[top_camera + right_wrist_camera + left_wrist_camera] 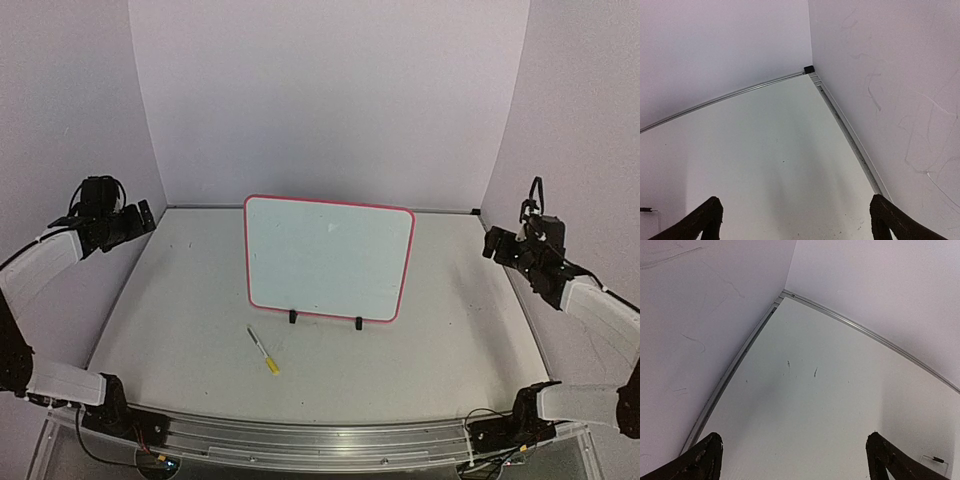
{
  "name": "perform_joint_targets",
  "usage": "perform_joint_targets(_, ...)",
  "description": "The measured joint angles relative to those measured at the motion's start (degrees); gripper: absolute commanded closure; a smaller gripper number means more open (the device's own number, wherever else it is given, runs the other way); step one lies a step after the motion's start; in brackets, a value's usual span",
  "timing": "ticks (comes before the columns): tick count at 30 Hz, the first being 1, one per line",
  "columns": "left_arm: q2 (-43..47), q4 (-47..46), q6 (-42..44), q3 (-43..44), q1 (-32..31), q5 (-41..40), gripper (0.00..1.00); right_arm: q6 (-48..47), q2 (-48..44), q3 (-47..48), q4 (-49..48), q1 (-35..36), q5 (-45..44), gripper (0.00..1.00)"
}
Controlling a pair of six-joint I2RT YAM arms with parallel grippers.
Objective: Write a sentence on the whiteboard
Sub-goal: Pick up the whiteboard marker from the center of the board.
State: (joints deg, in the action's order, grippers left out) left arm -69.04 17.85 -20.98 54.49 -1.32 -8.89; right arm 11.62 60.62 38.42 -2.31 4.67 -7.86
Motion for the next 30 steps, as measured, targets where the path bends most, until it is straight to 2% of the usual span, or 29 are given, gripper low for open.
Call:
perform_joint_targets(3,-1.3,5.5,-0.1,5.5,0.0,2.9,0.01,-1.0,-0.9,4.7,4.8,1.3,4.2,0.04)
perform_joint_targets(5,-2.8,8.7,0.0,9.5,0.0,5.1,0.01,-1.5,-1.0,8.7,8.6,4.6,5.6,0.06)
perform_joint_targets(14,-4.2,19.8,5.0,17.6,0.0,16.7,0.01,-2.4,3.6,25.3,21.7,30.2,8.4,0.17)
perform_joint_targets(18,-3.6,21.1,6.4,19.0,0.0,18.3,0.00,-2.5,10.1,31.3,25.1,41.9,8.5,0.24)
perform_joint_targets(23,0.5,17.6,6.5,11.5,0.0,17.6,0.01,-0.6,22.6,39.8,28.5,54.8,8.7,0.30)
perform_joint_targets(30,1.1,16.4,7.7,7.3,0.0,16.9,0.01,6.4,42.6,49.4,29.4,62.0,8.9,0.38)
